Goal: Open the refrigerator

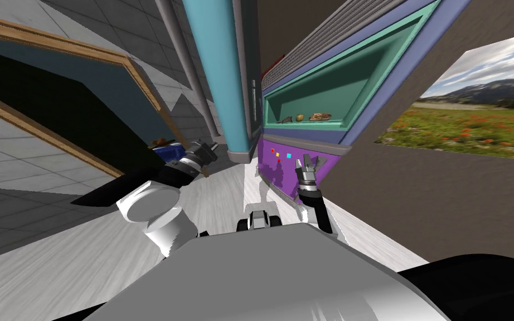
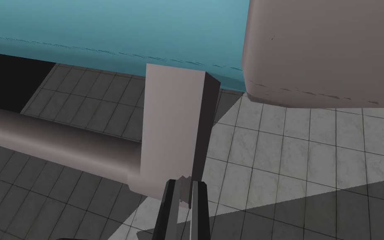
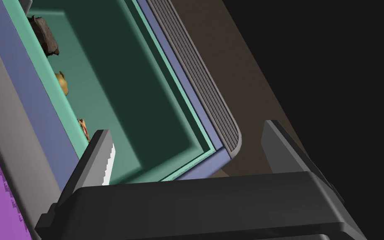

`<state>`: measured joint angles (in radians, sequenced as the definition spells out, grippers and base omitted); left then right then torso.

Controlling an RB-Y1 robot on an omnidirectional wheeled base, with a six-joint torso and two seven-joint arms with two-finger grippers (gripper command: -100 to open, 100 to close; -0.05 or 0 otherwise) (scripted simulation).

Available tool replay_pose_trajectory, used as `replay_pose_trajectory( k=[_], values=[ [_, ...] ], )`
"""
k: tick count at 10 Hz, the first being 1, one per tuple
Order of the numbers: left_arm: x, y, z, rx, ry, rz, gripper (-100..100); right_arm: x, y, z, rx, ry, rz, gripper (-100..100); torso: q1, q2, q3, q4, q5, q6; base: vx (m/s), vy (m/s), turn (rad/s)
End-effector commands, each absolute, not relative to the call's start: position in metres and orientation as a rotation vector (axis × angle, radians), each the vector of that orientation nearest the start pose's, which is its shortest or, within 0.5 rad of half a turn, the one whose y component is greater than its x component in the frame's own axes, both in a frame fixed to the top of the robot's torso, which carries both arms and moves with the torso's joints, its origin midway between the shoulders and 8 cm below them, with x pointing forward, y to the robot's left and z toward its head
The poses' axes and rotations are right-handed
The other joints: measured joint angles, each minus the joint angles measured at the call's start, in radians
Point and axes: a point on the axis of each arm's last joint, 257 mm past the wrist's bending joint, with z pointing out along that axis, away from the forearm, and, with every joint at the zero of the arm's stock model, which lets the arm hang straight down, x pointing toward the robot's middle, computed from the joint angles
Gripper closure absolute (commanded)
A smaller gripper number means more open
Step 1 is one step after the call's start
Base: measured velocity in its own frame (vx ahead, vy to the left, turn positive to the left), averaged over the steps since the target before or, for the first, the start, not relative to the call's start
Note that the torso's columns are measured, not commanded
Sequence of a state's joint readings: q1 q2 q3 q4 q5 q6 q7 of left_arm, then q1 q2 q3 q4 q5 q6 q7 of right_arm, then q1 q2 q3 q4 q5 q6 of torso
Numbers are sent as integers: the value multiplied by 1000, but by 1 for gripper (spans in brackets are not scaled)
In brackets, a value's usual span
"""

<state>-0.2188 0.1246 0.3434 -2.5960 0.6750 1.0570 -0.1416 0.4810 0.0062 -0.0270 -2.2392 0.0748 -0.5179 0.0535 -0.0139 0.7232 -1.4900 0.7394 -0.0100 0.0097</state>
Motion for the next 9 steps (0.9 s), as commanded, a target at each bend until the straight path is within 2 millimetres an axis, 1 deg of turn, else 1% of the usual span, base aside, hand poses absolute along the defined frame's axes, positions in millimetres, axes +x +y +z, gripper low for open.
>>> replay_pose_trajectory(
  k=[1,2,3,4,5,6,7,8,9],
  values=[
    [426,178,124,-841,1251,-1643,100,350,-279,16,596,666,1185,0,2,1,1,0,1,0,65,441,-140],
    [426,178,124,-841,1251,-1643,100,350,-279,16,596,666,1185,0,2,3,3,0,1,0,69,340,-96],
    [431,183,118,-862,1260,-1628,100,350,-279,16,596,666,1185,0,-3,7,6,0,1,-3,34,145,6],
    [428,177,120,-845,1270,-1651,100,350,-279,16,596,666,1185,0,-9,11,11,-3,2,-5,59,207,-27],
    [428,177,120,-845,1270,-1651,100,350,-279,16,596,666,1185,0,1,9,9,-1,3,-3,79,207,-78],
    [426,171,120,-832,1285,-1672,100,350,-279,16,596,666,1185,0,4,7,7,-1,4,-4,117,233,-94],
    [426,171,120,-832,1285,-1672,100,350,-279,16,596,666,1185,0,6,4,4,0,3,-2,118,218,-31],
    [423,164,120,-819,1300,-1694,100,350,-279,16,596,666,1185,0,2,3,3,-1,3,-3,115,241,-61],
    [423,164,120,-819,1300,-1694,100,350,-279,16,596,666,1185,0,2,4,4,-2,2,-1,136,219,-45]
  ],
)
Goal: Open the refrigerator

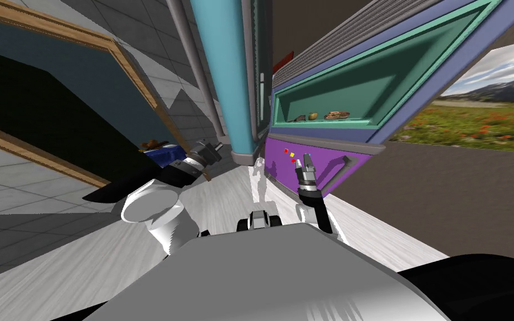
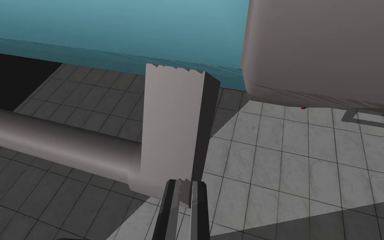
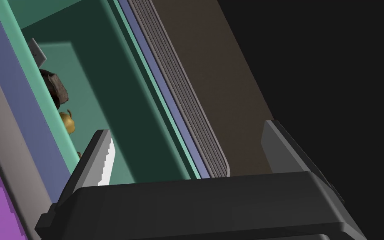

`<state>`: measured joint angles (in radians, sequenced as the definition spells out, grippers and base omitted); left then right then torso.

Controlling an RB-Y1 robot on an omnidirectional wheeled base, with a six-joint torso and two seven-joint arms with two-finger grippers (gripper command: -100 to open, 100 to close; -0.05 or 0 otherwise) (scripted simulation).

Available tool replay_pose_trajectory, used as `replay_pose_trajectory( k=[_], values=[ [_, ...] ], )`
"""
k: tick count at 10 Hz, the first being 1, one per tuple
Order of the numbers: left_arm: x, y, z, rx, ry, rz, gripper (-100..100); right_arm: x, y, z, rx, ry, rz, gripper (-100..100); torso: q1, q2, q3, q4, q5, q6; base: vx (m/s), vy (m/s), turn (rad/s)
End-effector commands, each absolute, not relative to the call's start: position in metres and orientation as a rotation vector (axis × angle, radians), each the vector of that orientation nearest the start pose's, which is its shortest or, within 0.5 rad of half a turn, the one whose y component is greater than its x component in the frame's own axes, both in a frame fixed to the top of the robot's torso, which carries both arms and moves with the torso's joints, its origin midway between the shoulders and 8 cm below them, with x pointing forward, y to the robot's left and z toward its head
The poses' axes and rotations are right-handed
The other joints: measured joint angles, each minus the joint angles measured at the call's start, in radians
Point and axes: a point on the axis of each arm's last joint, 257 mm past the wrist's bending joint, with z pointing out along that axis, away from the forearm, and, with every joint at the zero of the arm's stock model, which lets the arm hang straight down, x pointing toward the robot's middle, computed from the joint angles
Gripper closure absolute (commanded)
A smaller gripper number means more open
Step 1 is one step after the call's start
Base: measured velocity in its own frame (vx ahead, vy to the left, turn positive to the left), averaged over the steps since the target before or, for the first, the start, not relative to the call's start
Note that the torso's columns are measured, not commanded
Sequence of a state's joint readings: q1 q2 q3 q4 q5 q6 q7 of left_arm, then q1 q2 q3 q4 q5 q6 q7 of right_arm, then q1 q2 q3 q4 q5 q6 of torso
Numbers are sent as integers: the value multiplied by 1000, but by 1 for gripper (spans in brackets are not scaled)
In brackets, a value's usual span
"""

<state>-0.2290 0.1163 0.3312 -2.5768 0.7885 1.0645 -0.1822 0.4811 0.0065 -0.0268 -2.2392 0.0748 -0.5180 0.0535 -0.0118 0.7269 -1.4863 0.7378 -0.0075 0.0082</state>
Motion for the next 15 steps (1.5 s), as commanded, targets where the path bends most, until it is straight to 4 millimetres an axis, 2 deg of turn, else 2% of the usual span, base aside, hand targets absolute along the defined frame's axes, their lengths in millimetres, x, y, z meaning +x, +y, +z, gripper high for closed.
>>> replay_pose_trajectory(
  k=[1,7,8,10,15],
  values=[
    [420,158,121,-804,1315,-1716,100,350,-279,16,596,666,1185,0,-4,-1,-1,0,-1,1,125,236,-73],
    [411,139,123,-755,1358,-1782,100,350,-279,16,596,666,1185,0,-11,-1,-2,0,-4,3,120,246,-68],
    [417,149,124,-788,1363,-1761,-100,350,-279,16,596,666,1185,0,-5,-1,-2,1,-3,3,42,180,1],
    [418,152,134,-790,1361,-1766,-100,350,-279,16,596,665,1186,0,-6,13,11,1,1,-6,-16,-51,50],
    [420,161,160,-798,1349,-1781,-100,350,-279,16,596,666,1186,0,15,10,10,0,9,-8,-8,-16,14]
  ],
)
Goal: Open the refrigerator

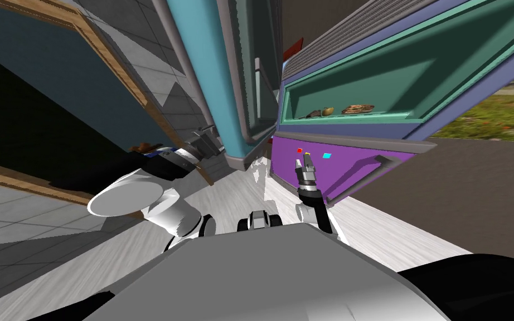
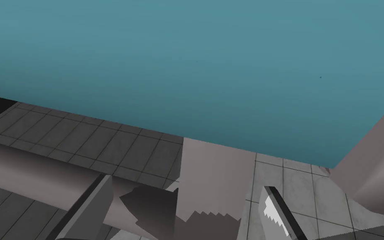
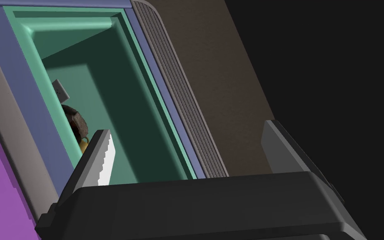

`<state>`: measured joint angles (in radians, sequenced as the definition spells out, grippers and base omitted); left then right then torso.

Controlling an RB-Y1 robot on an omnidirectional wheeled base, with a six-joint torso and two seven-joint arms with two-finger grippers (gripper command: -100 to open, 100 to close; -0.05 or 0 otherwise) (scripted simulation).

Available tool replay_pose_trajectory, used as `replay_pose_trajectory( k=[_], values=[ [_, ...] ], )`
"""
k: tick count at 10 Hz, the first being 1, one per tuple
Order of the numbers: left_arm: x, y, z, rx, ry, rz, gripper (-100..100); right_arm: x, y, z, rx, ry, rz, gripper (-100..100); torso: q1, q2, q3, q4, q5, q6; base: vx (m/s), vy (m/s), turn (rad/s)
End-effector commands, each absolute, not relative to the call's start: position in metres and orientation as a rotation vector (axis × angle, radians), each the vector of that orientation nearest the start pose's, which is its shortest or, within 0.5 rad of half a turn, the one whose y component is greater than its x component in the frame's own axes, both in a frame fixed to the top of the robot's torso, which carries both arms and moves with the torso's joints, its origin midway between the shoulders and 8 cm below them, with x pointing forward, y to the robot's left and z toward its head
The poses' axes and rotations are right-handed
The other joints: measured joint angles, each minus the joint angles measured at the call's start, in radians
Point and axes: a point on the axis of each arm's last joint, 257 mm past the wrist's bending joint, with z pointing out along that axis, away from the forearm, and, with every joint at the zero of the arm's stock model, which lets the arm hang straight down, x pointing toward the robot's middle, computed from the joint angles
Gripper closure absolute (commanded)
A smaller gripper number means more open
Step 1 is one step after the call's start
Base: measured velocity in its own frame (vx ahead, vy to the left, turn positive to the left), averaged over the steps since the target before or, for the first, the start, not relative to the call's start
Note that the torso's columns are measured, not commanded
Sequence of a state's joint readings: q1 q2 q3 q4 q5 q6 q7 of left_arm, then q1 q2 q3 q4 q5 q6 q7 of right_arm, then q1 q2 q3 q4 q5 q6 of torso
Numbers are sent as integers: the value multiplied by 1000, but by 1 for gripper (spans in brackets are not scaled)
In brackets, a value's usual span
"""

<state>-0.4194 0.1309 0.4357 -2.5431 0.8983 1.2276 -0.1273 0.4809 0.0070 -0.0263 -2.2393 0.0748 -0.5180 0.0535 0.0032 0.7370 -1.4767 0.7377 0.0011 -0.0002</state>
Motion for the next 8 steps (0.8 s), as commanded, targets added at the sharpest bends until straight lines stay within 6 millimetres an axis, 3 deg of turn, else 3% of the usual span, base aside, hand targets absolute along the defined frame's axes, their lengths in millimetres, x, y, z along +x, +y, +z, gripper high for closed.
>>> replay_pose_trajectory(
  k=[1,2,3,8],
  values=[
    [420,163,166,-800,1345,-1785,-100,350,-279,16,596,666,1186,0,-1,0,-1,0,0,0,-5,6,17],
    [420,161,160,-799,1351,-1780,-100,350,-279,16,596,666,1185,0,-2,0,0,2,-1,0,0,0,0],
    [420,161,160,-803,1353,-1780,0,350,-279,16,596,666,1186,0,-4,2,1,1,-1,0,0,0,0],
    [420,161,159,-803,1353,-1780,0,350,-279,16,596,665,1186,0,-3,1,1,0,-1,0,0,0,0]
  ],
)
